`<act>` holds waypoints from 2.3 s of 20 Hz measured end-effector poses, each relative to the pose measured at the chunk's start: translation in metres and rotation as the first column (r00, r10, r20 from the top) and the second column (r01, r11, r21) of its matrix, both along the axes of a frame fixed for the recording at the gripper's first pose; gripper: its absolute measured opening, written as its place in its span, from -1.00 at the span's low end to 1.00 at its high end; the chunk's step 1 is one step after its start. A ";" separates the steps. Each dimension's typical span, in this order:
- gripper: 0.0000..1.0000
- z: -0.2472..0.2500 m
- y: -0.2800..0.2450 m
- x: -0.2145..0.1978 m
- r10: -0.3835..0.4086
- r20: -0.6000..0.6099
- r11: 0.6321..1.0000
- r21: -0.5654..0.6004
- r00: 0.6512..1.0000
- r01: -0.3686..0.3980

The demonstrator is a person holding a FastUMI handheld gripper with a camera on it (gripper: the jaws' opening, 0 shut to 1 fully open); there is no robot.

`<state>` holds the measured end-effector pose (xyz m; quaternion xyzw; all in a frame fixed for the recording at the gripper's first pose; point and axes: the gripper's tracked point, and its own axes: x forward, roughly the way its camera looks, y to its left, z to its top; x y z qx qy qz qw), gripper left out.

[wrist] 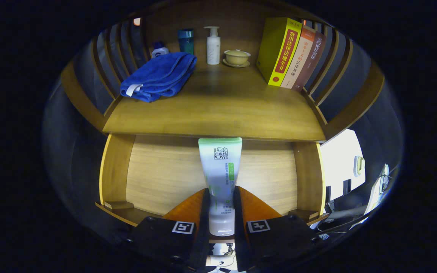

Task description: Pull open the drawer, take out the items inside it, and place them on the countertop above the cabinet.

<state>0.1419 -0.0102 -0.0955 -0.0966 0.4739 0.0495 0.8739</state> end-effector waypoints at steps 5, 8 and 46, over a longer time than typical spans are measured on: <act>-0.26 0.030 0.010 0.028 0.004 0.041 1.000 0.016 0.999 -0.004; -0.26 0.045 0.026 0.051 -0.006 0.054 0.998 0.057 0.999 0.003; 0.96 0.057 0.034 0.108 -0.115 0.194 0.988 0.128 0.974 0.091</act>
